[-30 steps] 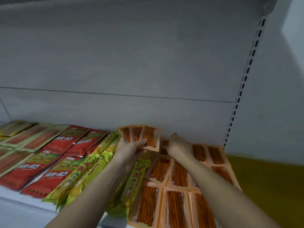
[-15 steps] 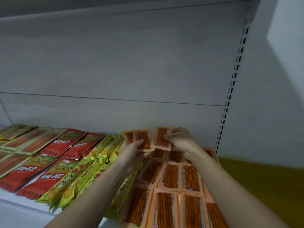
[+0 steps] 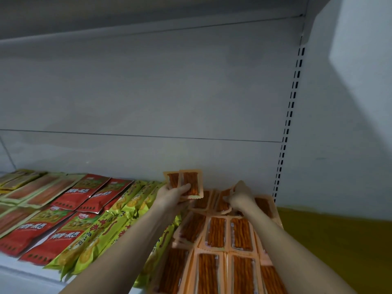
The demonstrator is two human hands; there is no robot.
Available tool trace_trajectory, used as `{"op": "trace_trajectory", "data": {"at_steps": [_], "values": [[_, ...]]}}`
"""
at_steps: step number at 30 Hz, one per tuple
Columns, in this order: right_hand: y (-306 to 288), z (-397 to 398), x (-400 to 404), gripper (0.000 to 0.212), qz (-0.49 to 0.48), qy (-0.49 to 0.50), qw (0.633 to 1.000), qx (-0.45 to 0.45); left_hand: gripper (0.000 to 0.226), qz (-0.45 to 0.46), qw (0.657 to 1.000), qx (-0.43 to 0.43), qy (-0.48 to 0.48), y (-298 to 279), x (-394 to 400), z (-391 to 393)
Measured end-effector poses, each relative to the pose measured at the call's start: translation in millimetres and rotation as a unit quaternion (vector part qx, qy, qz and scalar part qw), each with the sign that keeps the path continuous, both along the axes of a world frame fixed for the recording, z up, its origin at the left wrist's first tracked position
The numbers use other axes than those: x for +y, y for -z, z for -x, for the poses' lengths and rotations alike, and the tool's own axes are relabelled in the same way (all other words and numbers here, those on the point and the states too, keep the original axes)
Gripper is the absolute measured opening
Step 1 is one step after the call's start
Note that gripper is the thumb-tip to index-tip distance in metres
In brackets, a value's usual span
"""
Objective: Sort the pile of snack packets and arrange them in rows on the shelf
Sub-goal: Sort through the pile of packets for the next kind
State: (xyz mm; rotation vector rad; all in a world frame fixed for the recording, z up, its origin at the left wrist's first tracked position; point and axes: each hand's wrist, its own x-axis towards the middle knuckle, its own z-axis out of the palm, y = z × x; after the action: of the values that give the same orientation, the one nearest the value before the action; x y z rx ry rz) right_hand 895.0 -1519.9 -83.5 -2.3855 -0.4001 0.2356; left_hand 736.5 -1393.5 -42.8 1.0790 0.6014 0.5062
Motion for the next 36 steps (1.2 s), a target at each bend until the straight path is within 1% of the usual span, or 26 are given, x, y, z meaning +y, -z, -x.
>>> {"op": "trace_trajectory", "data": {"at_steps": [2,3,5,7,8,10,12,14,16,18,20,22,25,27,30,32,36], "values": [[7.2,0.6,0.8,0.043,0.018,-0.002,1.000,-0.022,0.010,0.002,1.000,0.010,0.005,-0.7,-0.8,0.1],[11.3,1.6,-0.5,0.046,0.035,-0.004,0.999,-0.036,0.009,0.003,1.000,0.014,0.007,-0.8,-1.2,-0.1],[14.3,6.7,-3.8,0.042,0.074,-0.006,0.995,-0.063,0.009,0.005,1.000,0.017,0.011,-0.5,-2.4,-0.8],[7.1,10.5,-6.1,0.033,0.078,-0.012,0.992,-0.100,0.007,0.008,1.000,0.017,0.016,-0.9,-5.1,-1.6],[-0.3,13.1,-6.5,0.028,0.053,-0.019,0.993,-0.107,0.007,0.010,1.000,0.018,0.020,-1.4,-6.4,-2.0],[-20.2,21.8,-7.2,0.028,-0.045,-0.042,0.995,-0.077,0.008,0.009,0.999,0.020,0.026,-2.2,-9.5,-3.3],[-43.1,38.1,-11.2,0.030,-0.157,-0.065,0.985,-0.006,0.011,0.001,0.999,0.023,0.032,-1.7,-12.1,-5.8],[-56.7,50.6,-16.6,0.029,-0.227,-0.084,0.968,0.064,0.019,-0.011,0.999,0.027,0.043,-0.4,-15.9,-9.4],[-61.4,57.3,-22.0,0.031,-0.249,-0.094,0.960,0.086,0.021,-0.017,0.998,0.022,0.059,-0.5,-22.8,-11.9],[-60.6,54.7,-27.3,0.034,-0.263,-0.084,0.956,0.093,0.014,-0.017,0.997,0.012,0.078,-1.6,-30.2,-14.4],[-60.6,46.5,-35.3,0.034,-0.277,-0.049,0.956,0.088,0.011,-0.021,0.996,0.013,0.085,-1.1,-33.3,-17.8],[-60.5,33.8,-45.9,0.034,-0.292,-0.011,0.953,0.084,0.006,-0.038,0.997,0.032,0.065,1.9,-30.2,-22.6],[-55.5,16.3,-63.0,0.033,-0.275,0.026,0.959,0.062,0.006,-0.061,0.996,0.046,0.051,5.0,-23.3,-26.3],[-46.7,6.6,-70.5,0.033,-0.235,0.037,0.969,0.057,0.013,-0.056,0.996,0.039,0.052,5.4,-20.6,-27.1],[-29.3,-4.6,-72.5,0.035,-0.147,0.046,0.987,0.040,0.027,-0.058,0.996,0.040,0.052,7.2,-19.9,-27.5],[-20.4,-8.7,-70.3,0.039,-0.114,0.055,0.991,0.033,0.034,-0.060,0.996,0.039,0.048,9.8,-19.5,-27.9],[-7.4,-12.5,-63.6,0.041,-0.059,0.062,0.996,0.025,0.031,-0.060,0.996,0.041,0.059,10.9,-20.2,-25.7]]}}
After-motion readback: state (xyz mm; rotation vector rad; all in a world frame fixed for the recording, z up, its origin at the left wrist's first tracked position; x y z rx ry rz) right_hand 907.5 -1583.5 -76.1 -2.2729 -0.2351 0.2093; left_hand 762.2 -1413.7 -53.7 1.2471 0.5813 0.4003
